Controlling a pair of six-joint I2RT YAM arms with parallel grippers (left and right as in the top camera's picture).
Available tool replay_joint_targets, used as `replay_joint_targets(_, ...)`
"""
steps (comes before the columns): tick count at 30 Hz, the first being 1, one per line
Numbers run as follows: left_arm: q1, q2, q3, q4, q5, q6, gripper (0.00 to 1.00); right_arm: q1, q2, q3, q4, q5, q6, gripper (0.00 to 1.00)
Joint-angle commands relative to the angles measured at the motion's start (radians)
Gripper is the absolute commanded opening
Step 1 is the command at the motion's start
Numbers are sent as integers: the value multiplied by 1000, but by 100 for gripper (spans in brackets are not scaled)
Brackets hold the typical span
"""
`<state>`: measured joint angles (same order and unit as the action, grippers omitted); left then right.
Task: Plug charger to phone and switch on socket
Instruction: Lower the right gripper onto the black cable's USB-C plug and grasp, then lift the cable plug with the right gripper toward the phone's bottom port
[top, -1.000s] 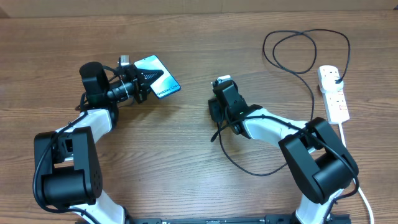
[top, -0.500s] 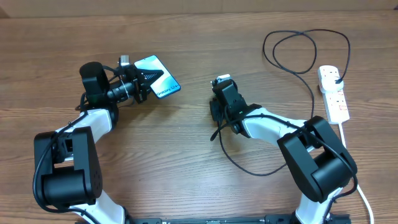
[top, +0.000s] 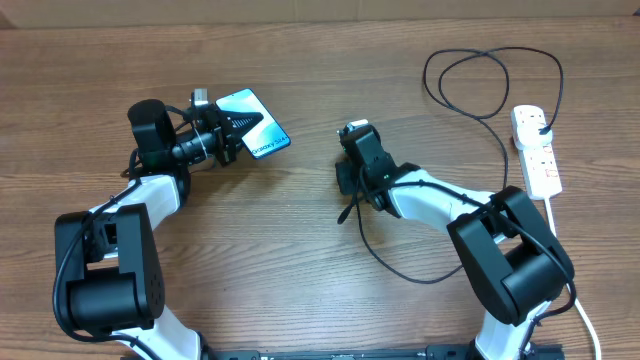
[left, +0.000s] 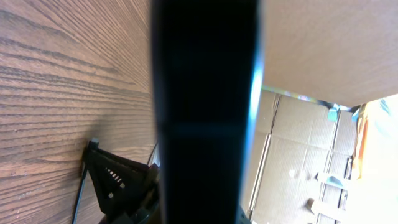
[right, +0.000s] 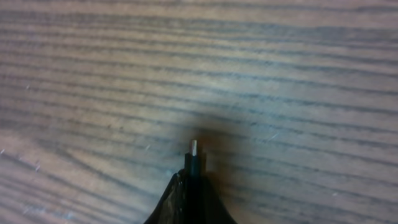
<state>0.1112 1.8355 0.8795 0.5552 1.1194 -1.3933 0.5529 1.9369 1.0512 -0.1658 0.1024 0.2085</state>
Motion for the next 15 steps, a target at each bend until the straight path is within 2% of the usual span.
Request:
replay_joint_targets(1, 4, -10, 26, -12, 38, 60, 4, -24, 6, 74, -94, -132, 0, 4)
replay_joint_targets(4, 5, -10, 26, -31, 44, 120, 4, -61, -26, 130, -197, -354, -2, 4)
replay_joint_targets(9, 8, -10, 26, -31, 81, 182, 4, -124, -69, 134, -227, -830, -69, 4)
replay_joint_targets(15, 15, -10, 26, -28, 143, 247, 4, -151, -69, 131, -272, -1145, -87, 4)
